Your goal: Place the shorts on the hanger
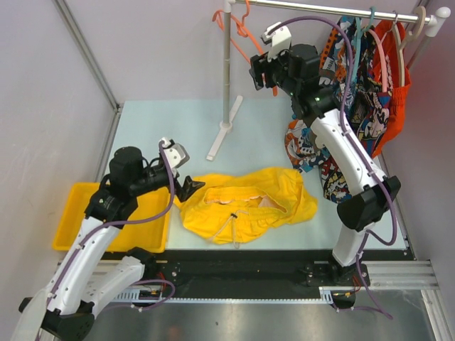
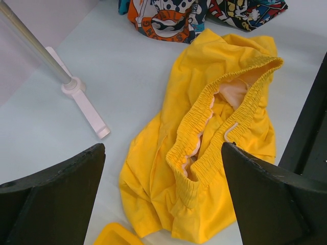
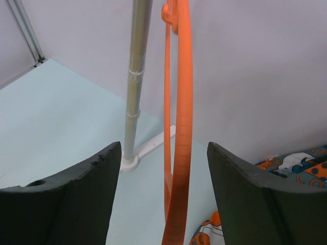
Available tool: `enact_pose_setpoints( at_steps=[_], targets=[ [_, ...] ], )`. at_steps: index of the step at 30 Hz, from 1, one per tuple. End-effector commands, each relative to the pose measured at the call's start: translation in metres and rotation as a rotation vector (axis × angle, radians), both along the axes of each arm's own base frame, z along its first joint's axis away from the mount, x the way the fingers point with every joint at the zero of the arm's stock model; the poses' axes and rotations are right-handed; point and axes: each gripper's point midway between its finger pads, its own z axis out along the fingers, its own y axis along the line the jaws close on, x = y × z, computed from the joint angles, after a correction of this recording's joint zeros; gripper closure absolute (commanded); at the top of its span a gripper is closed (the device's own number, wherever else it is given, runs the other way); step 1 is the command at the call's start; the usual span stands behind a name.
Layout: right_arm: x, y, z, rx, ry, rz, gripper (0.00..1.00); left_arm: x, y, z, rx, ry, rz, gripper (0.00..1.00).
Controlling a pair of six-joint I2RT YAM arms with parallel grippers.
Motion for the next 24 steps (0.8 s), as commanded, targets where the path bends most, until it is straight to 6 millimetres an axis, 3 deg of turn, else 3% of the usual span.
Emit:
enact_pose_setpoints(
  at_steps=[1, 4, 6, 9, 18, 21, 24],
  targets=[
    [0.003, 0.001, 0.024, 0.03, -0.062, 0.0, 0.39, -0.001, 0.003, 0.005, -0.012, -0.032, 0.011, 0.0],
    [0.003, 0.0, 0.023, 0.027, -0.066, -0.001, 0.63, 0.0, 0.003, 0.002, -0.013, -0.027, 0.014, 0.0],
    [0.002, -0.003, 0.032, 0.03, -0.09, -0.012, 0.74, 0.0, 0.001, 0.001, -0.015, -0.021, 0.006, 0.0],
    [0.0, -0.014, 0.051, 0.043, -0.136, -0.058, 1.0, 0.0, 0.0, 0.002, -0.015, -0.025, 0.0, 0.0],
    [-0.016, -0.043, 0.099, 0.148, -0.247, -0.122, 1.0, 0.002, -0.001, -0.004, -0.008, -0.018, -0.008, 0.0],
    [-0.024, -0.05, 0.105, 0.171, -0.247, -0.114, 1.0, 0.003, -0.001, -0.005, -0.005, -0.014, -0.005, 0.0],
    [-0.034, -0.056, 0.098, 0.153, -0.221, -0.114, 1.0, 0.005, -0.001, -0.01, 0.007, 0.002, -0.002, 0.0]
  ],
)
